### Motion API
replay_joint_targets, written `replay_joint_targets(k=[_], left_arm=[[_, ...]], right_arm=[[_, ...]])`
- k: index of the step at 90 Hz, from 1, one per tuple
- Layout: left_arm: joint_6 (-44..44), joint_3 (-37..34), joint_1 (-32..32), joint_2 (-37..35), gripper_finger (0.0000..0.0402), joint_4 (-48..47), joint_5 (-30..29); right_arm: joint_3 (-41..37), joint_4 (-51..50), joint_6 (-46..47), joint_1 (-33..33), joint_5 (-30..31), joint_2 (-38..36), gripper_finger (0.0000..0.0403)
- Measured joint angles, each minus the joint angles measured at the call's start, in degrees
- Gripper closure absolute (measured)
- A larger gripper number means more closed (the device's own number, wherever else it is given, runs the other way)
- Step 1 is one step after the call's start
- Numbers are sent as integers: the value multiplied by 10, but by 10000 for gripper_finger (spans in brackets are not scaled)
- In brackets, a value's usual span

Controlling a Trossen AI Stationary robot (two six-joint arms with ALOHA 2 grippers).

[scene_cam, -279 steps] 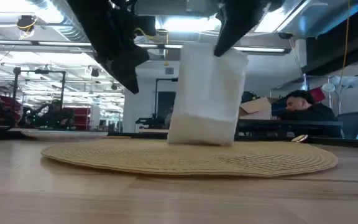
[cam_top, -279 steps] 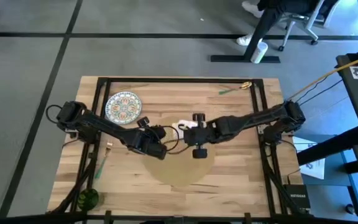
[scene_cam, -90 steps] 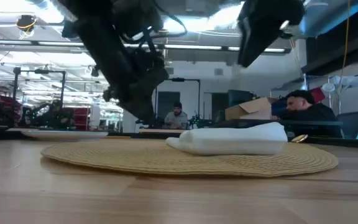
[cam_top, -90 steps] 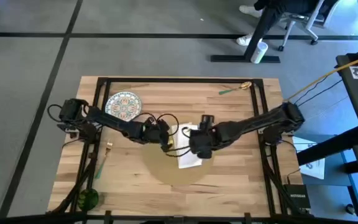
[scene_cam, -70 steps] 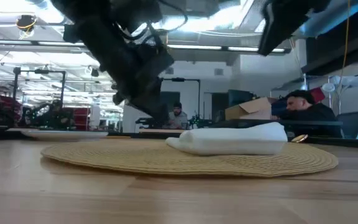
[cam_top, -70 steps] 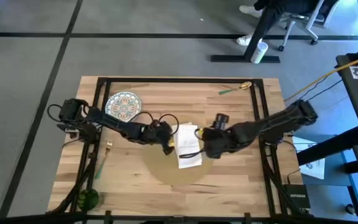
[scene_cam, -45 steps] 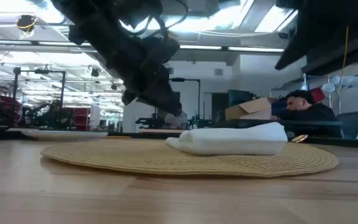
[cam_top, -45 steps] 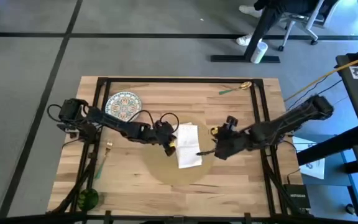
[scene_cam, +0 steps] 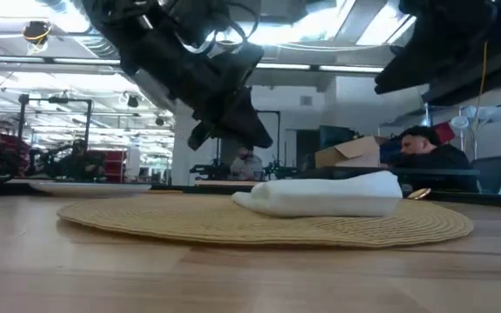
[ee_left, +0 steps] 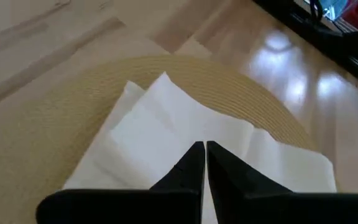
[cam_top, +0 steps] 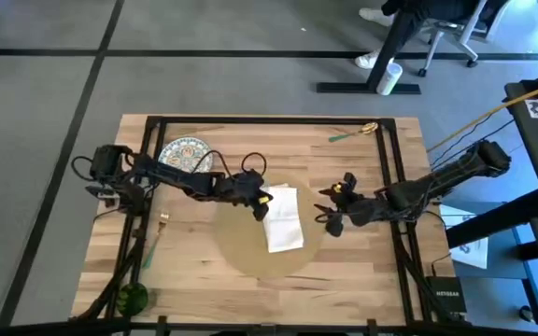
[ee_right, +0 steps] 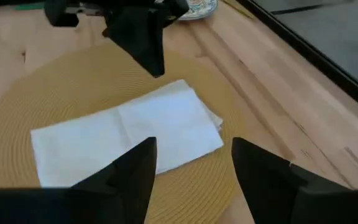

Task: Set table place
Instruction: Fold the table napkin

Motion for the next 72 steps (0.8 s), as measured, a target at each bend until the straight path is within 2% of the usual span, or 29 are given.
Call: replay_joint_targets(k=[8, 17, 32, 39, 48, 62, 72], left_arm=[[-4, -28, 0, 0, 401, 31, -1], [-21, -79, -2, 0, 401, 111, -2], [-24, -169, -13, -17, 401, 285, -2], [-23, -196, -17, -32, 401, 341, -2], [-43, -208, -16, -44, 401, 350, -2], [-102, -199, -16, -45, 401, 348, -2], [-103, -188, -14, -45, 401, 335, -1]], right_arm=[[-2, -11, -15, 0, 0, 0, 208], [-30, 27, -47, 0, -23, 0, 208], [-116, 225, -99, 0, -96, 0, 208], [-150, 325, -127, -1, -110, 1, 208], [-166, 402, -159, -3, -109, 0, 208], [-161, 405, -167, -24, -105, 0, 208], [-160, 407, -167, -34, -106, 0, 208]])
